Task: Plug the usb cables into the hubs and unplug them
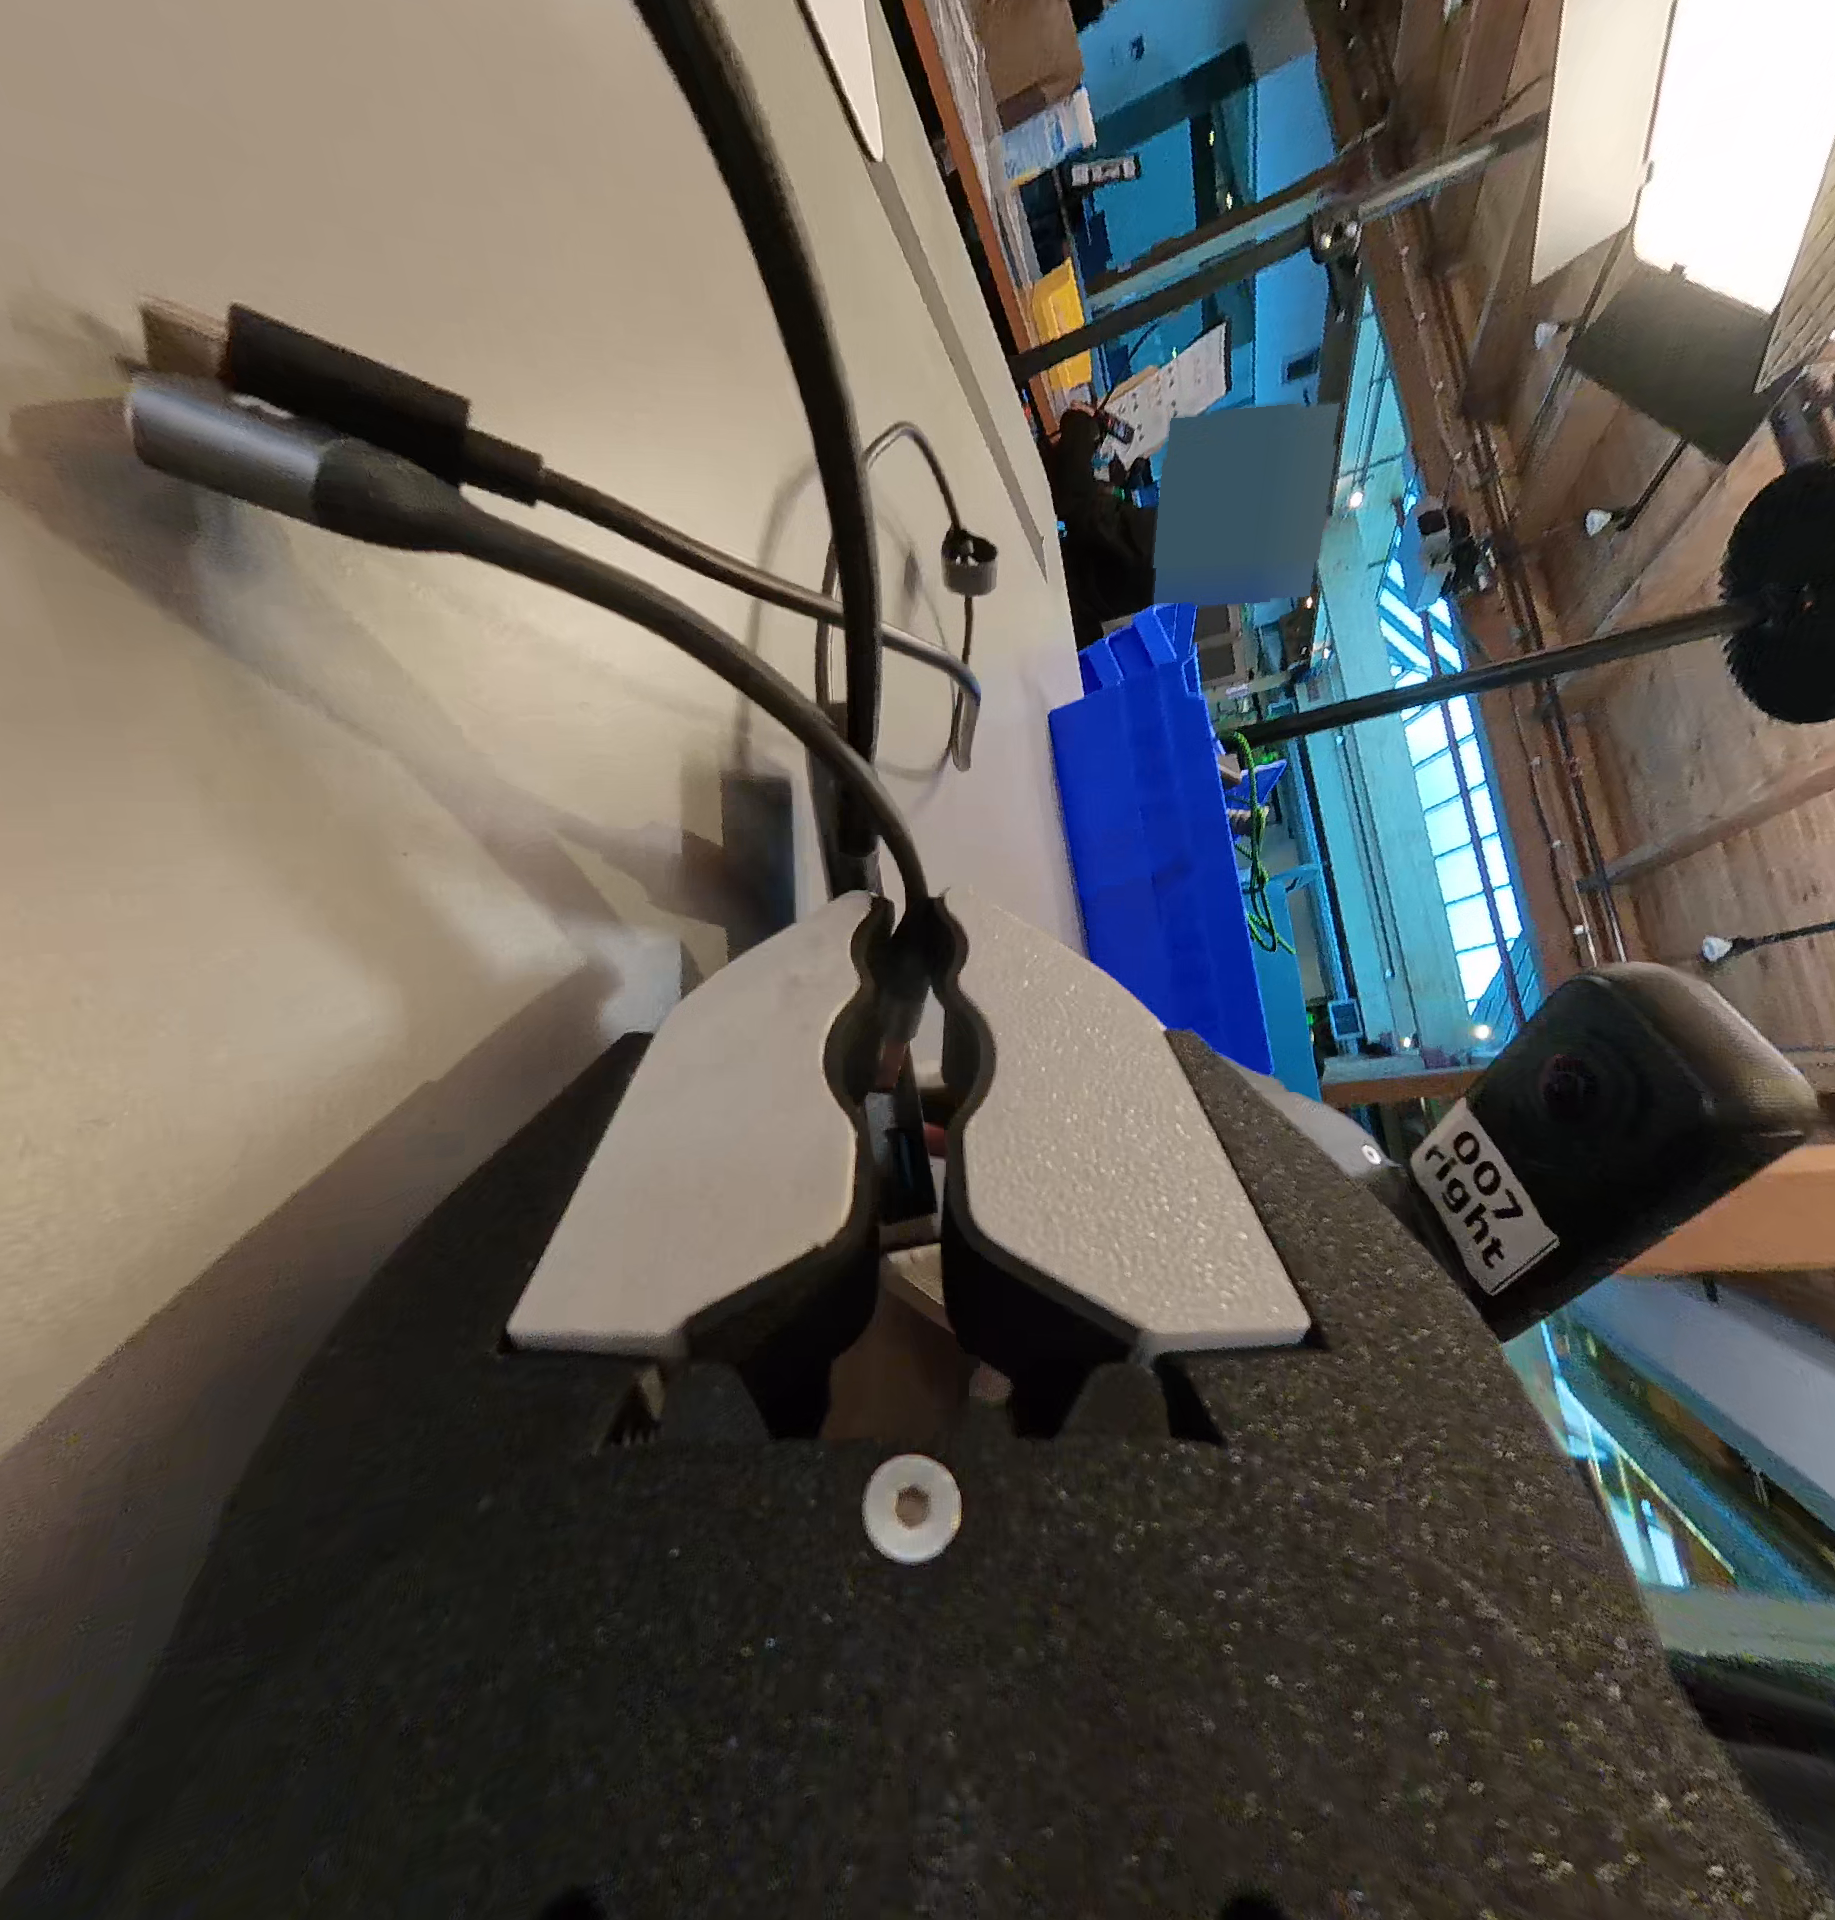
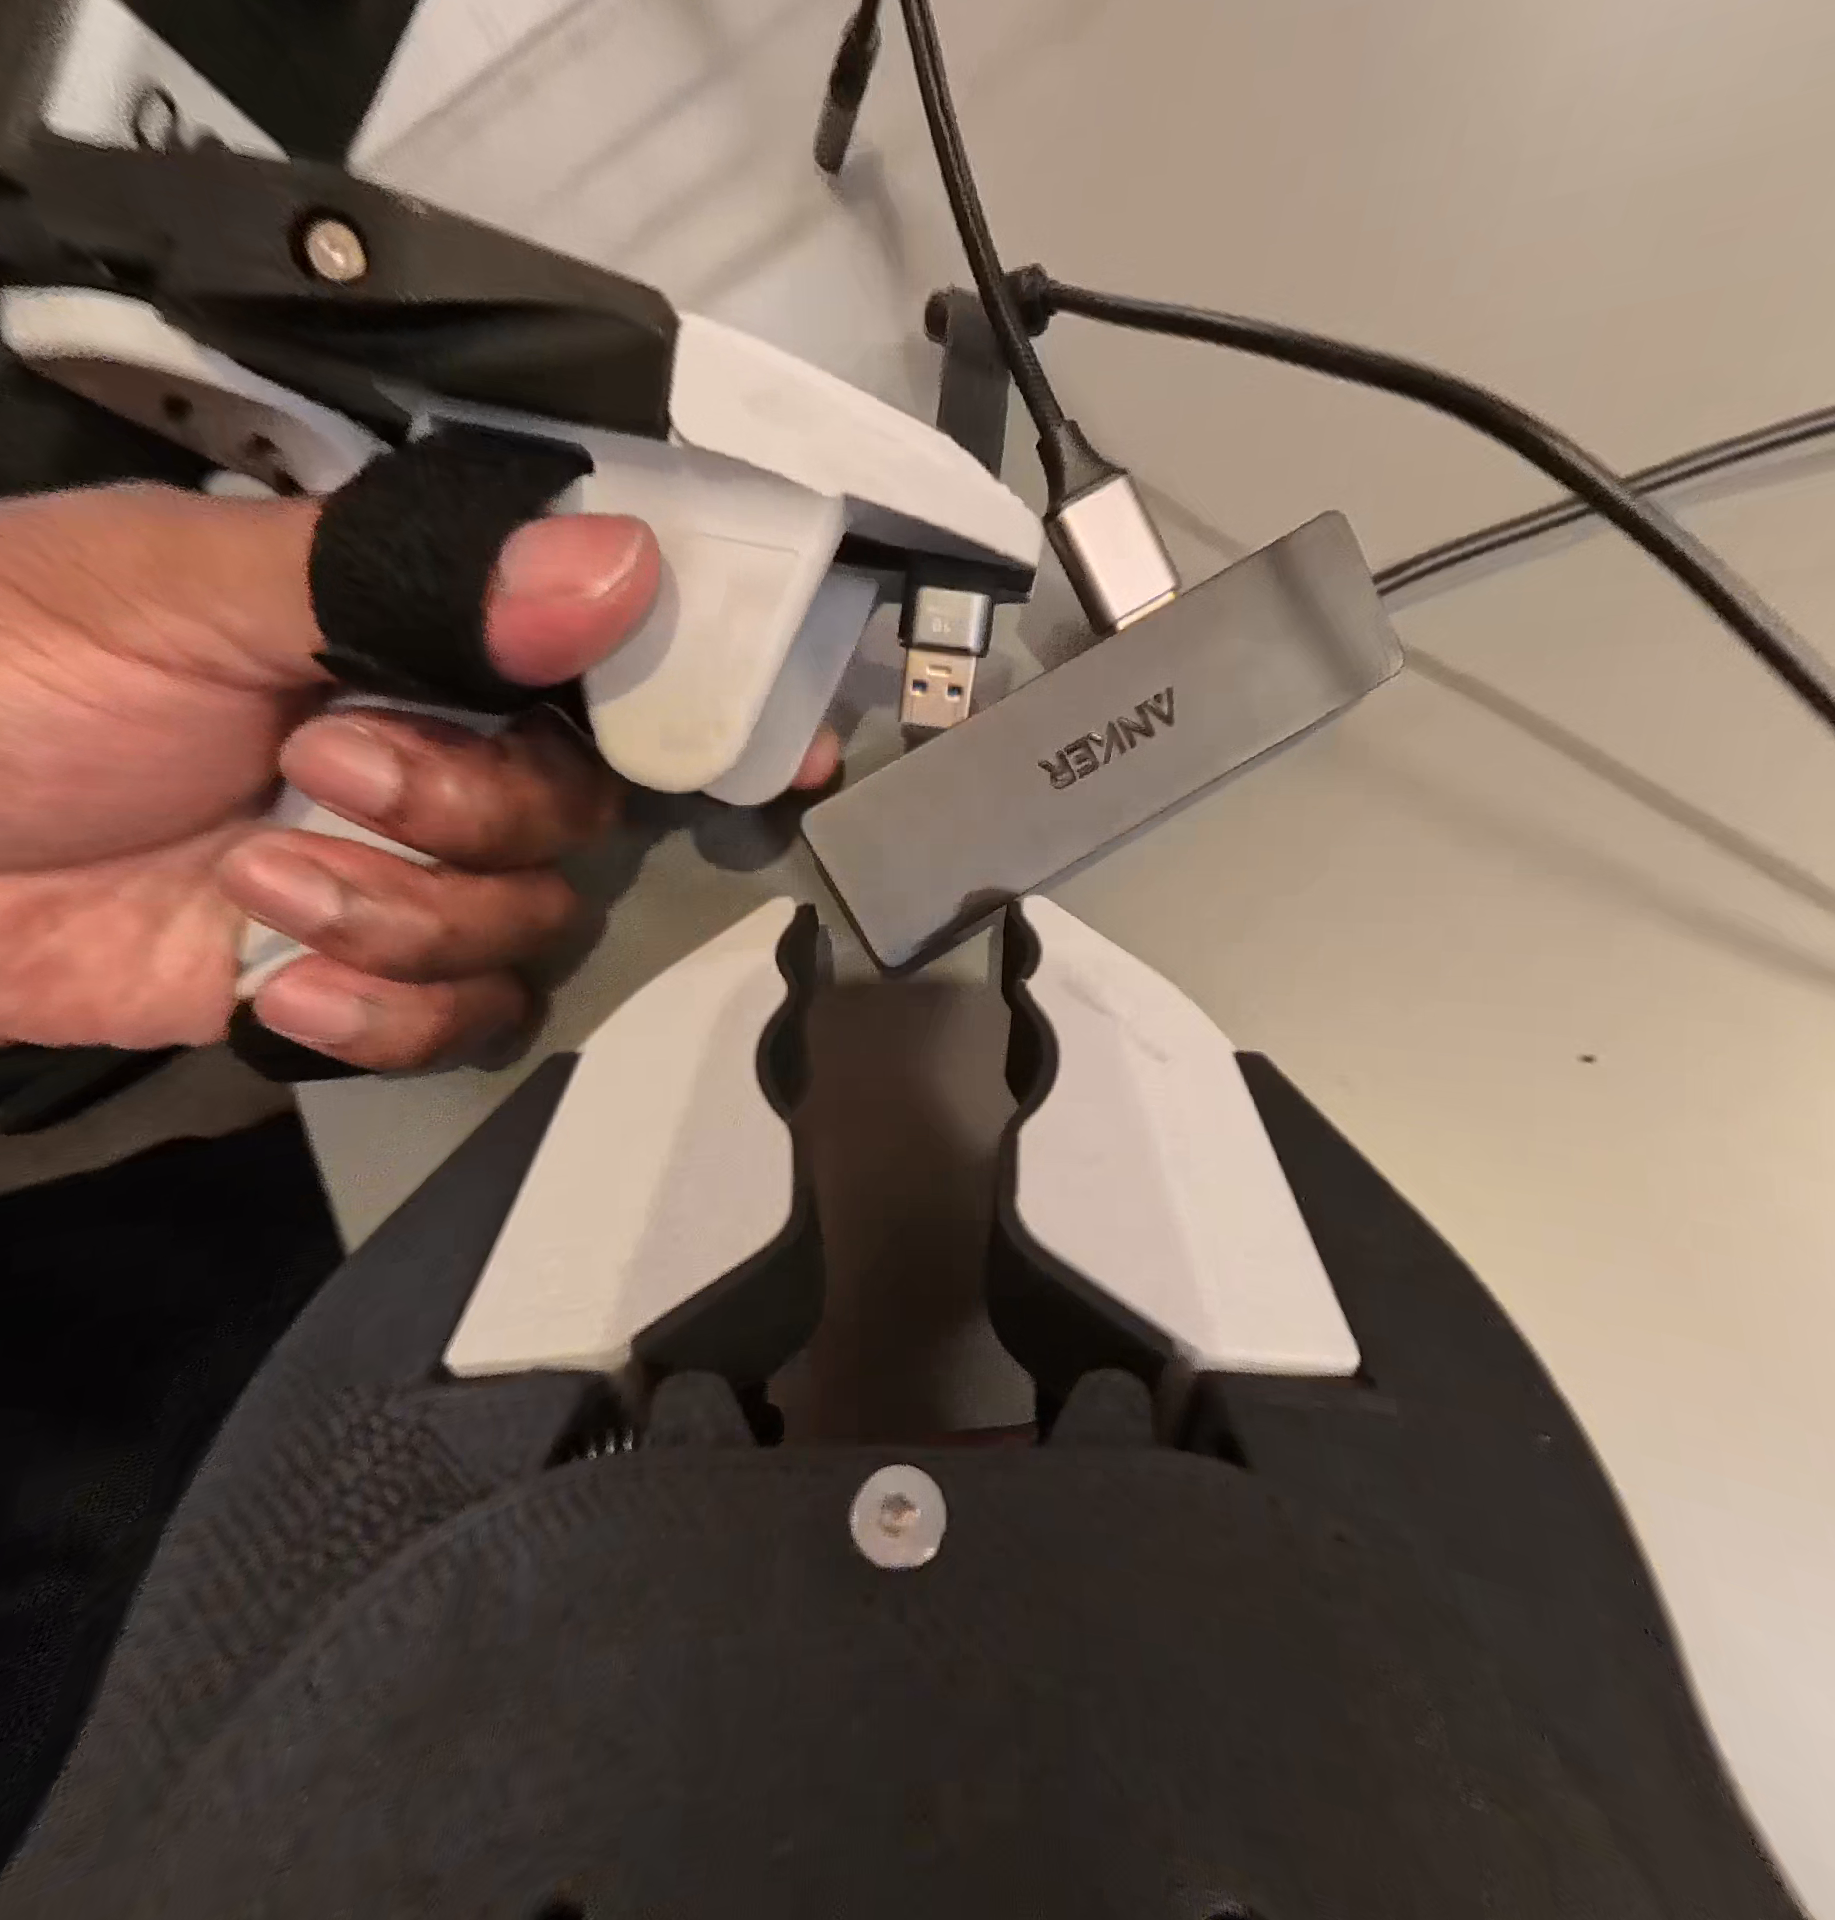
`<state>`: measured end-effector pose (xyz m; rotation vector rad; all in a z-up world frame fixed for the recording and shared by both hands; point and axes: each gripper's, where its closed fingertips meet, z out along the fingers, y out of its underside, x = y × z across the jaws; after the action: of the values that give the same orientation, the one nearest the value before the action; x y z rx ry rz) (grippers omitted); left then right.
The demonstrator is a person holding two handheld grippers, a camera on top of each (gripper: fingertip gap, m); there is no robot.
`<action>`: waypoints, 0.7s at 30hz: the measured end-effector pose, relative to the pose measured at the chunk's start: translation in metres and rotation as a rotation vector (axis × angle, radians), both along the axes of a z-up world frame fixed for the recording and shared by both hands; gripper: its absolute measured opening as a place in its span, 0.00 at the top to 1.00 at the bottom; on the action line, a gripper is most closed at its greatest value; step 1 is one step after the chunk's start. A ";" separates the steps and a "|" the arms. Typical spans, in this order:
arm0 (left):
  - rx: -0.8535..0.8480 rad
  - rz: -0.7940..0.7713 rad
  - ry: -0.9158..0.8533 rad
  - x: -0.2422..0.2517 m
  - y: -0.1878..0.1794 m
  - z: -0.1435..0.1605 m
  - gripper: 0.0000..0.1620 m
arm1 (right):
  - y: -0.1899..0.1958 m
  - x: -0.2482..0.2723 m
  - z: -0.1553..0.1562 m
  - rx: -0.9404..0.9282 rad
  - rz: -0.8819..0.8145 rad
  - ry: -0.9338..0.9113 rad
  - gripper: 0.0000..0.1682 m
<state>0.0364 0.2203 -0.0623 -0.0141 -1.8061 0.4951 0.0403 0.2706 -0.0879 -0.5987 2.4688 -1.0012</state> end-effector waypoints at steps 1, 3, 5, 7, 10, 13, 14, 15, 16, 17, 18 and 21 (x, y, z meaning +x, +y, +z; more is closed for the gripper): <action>-0.005 -0.011 -0.005 -0.001 0.001 0.000 0.96 | -0.001 -0.002 -0.002 -0.011 0.006 0.039 0.80; -0.013 -0.028 -0.015 -0.002 0.002 -0.001 0.96 | -0.002 -0.003 -0.004 -0.035 0.019 0.092 0.80; -0.021 -0.048 -0.024 -0.003 0.003 -0.001 0.96 | -0.003 -0.005 -0.006 -0.057 0.041 0.143 0.77; -0.028 -0.065 -0.034 -0.005 0.003 -0.001 0.96 | -0.002 -0.007 -0.009 -0.070 0.073 0.180 0.74; -0.029 -0.103 -0.031 -0.010 0.006 -0.001 0.96 | -0.001 -0.011 -0.011 -0.082 0.129 0.219 0.72; -0.034 -0.101 -0.034 -0.011 0.004 -0.001 0.96 | -0.006 -0.020 -0.009 -0.142 0.141 0.285 0.69; -0.039 -0.101 -0.035 -0.010 0.003 -0.001 0.96 | -0.007 -0.021 -0.009 -0.159 0.153 0.301 0.68; -0.043 -0.104 -0.036 -0.010 0.002 0.000 0.96 | -0.009 -0.023 -0.008 -0.177 0.169 0.314 0.66; -0.048 -0.106 -0.040 -0.008 0.001 0.000 0.96 | -0.011 -0.025 -0.006 -0.194 0.190 0.326 0.66; -0.052 -0.103 -0.046 -0.007 0.000 -0.001 0.97 | -0.014 -0.028 -0.004 -0.207 0.211 0.338 0.65; -0.057 -0.097 -0.053 -0.005 -0.002 -0.001 0.97 | -0.018 -0.032 -0.001 -0.220 0.237 0.345 0.63; -0.060 -0.100 -0.063 -0.004 -0.006 -0.002 0.97 | -0.027 -0.037 0.007 -0.216 0.283 0.333 0.60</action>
<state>0.0328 0.2142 -0.0640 -0.1623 -1.8413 0.4823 0.0036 0.2437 -0.0810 -1.2366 2.4656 -1.1342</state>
